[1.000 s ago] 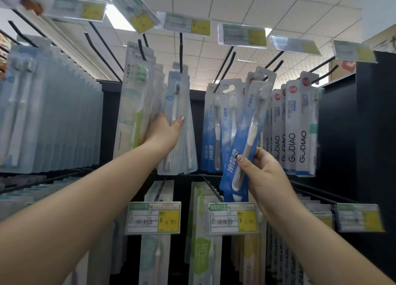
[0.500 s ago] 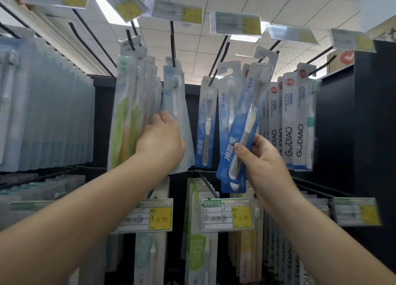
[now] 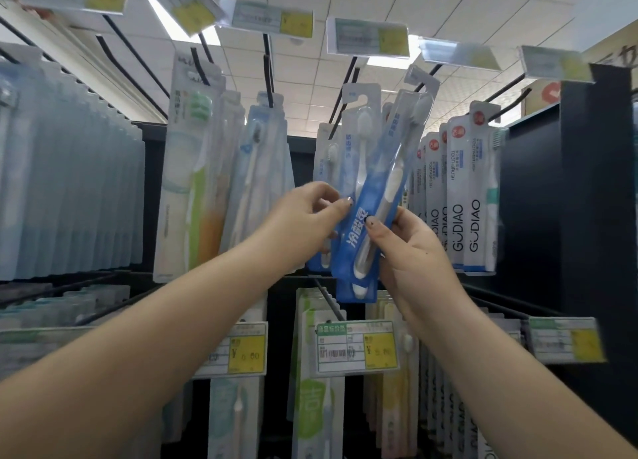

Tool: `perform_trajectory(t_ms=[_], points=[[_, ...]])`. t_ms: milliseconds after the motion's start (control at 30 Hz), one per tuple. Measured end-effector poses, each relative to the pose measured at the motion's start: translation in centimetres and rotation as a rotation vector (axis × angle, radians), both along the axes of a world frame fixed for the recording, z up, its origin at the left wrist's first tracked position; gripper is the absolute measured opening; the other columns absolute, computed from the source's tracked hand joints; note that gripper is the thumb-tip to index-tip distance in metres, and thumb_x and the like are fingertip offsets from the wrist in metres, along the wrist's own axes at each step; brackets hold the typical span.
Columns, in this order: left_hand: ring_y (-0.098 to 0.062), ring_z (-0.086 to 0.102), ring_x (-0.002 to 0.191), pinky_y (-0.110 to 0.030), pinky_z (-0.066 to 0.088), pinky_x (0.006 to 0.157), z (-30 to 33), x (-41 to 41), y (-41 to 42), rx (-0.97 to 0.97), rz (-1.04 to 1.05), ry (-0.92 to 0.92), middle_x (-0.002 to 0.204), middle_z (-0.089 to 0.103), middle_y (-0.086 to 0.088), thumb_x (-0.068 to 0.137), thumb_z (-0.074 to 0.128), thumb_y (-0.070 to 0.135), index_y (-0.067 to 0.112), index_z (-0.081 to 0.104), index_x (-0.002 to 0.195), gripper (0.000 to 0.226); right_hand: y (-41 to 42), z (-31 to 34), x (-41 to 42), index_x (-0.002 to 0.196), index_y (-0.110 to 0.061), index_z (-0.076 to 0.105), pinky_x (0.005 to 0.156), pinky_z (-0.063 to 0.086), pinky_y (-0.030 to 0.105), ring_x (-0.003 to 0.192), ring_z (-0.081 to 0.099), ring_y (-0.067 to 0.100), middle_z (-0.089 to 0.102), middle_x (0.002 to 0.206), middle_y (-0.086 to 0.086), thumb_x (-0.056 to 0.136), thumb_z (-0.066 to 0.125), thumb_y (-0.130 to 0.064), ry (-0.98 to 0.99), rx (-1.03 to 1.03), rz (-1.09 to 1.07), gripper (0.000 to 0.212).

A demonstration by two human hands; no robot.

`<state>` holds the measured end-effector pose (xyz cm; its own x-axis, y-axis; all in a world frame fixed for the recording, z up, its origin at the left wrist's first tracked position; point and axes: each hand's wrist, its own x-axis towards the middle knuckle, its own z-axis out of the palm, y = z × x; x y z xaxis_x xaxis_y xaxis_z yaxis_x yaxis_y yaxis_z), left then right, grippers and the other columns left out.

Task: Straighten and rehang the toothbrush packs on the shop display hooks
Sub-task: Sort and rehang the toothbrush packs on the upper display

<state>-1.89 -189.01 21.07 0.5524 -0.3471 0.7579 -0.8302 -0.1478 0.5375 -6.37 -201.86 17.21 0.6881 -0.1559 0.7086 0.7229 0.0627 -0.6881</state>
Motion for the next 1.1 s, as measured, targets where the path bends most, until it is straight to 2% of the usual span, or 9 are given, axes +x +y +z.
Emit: perform_trajectory(t_ms=[100, 300, 433, 567, 633, 733, 867, 1000, 1100], points=[[-0.01, 0.06, 0.07, -0.026, 0.056, 0.062, 0.4, 0.2, -0.6, -0.068, -0.091, 0.069, 0.08, 0.06, -0.001, 0.094, 0.051, 0.023, 0.015, 0.055, 0.089, 0.01, 0.3, 0.4, -0.1, 0.109, -0.013, 0.057, 0.091, 0.052, 0.045, 0.101, 0.065, 0.024, 0.068, 0.108, 0.008, 0.081, 0.057, -0.02, -0.011, 0.017, 0.041, 0.029], [0.003, 0.059, 0.054, -0.022, 0.05, 0.056, 1.1, 0.3, -0.8, -0.171, -0.124, 0.017, 0.07, 0.061, 0.006, 0.093, 0.051, 0.026, 0.02, 0.056, 0.08, 0.016, 0.6, 1.3, -0.2, 0.099, -0.015, 0.058, 0.091, 0.052, 0.046, 0.094, 0.065, 0.022, 0.069, 0.095, 0.004, 0.069, 0.06, -0.025, -0.049, 0.049, 0.084, 0.032], [0.0, 0.063, 0.058, -0.023, 0.051, 0.056, 1.2, 0.6, -0.8, -0.237, -0.139, 0.04, 0.069, 0.064, 0.006, 0.092, 0.052, 0.027, 0.018, 0.058, 0.081, 0.016, 0.8, 1.1, -0.3, 0.101, -0.013, 0.059, 0.088, 0.053, 0.041, 0.092, 0.066, 0.02, 0.069, 0.098, 0.006, 0.07, 0.058, -0.022, -0.037, 0.102, 0.147, 0.033], [-0.005, 0.065, 0.062, -0.022, 0.05, 0.055, 1.5, 1.1, -0.5, -0.281, -0.097, 0.043, 0.074, 0.066, 0.003, 0.092, 0.053, 0.029, 0.019, 0.057, 0.082, 0.015, 0.3, 0.1, 0.0, 0.107, -0.014, 0.059, 0.088, 0.053, 0.038, 0.097, 0.067, 0.019, 0.071, 0.102, 0.004, 0.074, 0.057, -0.02, 0.012, 0.11, 0.095, 0.033], [-0.008, 0.063, 0.059, -0.027, 0.049, 0.057, 1.5, 1.4, -0.6, -0.263, -0.082, 0.037, 0.07, 0.064, 0.002, 0.091, 0.054, 0.027, 0.019, 0.057, 0.078, 0.015, 0.0, -0.5, 0.3, 0.111, -0.012, 0.058, 0.092, 0.051, 0.041, 0.1, 0.067, 0.02, 0.071, 0.105, 0.005, 0.071, 0.058, -0.023, 0.039, 0.12, 0.075, 0.041], [-0.016, 0.065, 0.061, -0.039, 0.056, 0.061, 1.9, 1.6, -0.8, -0.255, -0.101, 0.051, 0.067, 0.063, 0.0, 0.091, 0.055, 0.023, 0.018, 0.057, 0.076, 0.017, -0.5, -0.6, 0.5, 0.11, -0.013, 0.058, 0.091, 0.05, 0.042, 0.098, 0.068, 0.021, 0.072, 0.102, 0.005, 0.068, 0.058, -0.022, 0.068, 0.154, 0.088, 0.043], [-0.01, 0.067, 0.062, -0.027, 0.056, 0.056, 2.1, 1.2, -1.0, -0.244, -0.116, 0.024, 0.072, 0.066, -0.002, 0.092, 0.054, 0.023, 0.015, 0.057, 0.079, 0.015, -1.0, -0.5, 0.2, 0.106, -0.014, 0.059, 0.081, 0.053, 0.037, 0.091, 0.07, 0.019, 0.074, 0.095, 0.003, 0.067, 0.058, -0.02, 0.07, 0.179, 0.101, 0.039], [-0.01, 0.067, 0.062, -0.026, 0.056, 0.055, 1.7, 1.7, -1.3, -0.237, -0.081, 0.028, 0.073, 0.066, -0.004, 0.092, 0.054, 0.024, 0.015, 0.057, 0.079, 0.016, -1.1, -0.5, -0.1, 0.107, -0.012, 0.059, 0.08, 0.053, 0.036, 0.091, 0.07, 0.02, 0.074, 0.097, 0.005, 0.068, 0.057, -0.021, 0.076, 0.145, 0.095, 0.039], [-0.007, 0.065, 0.056, -0.022, 0.052, 0.049, 1.6, 2.8, -1.4, -0.24, -0.053, 0.086, 0.069, 0.064, -0.002, 0.092, 0.054, 0.024, 0.013, 0.058, 0.079, 0.017, -1.2, -0.6, -0.3, 0.106, -0.015, 0.059, 0.077, 0.053, 0.033, 0.088, 0.07, 0.016, 0.074, 0.092, -0.001, 0.076, 0.056, -0.019, 0.085, 0.057, 0.063, 0.03]])
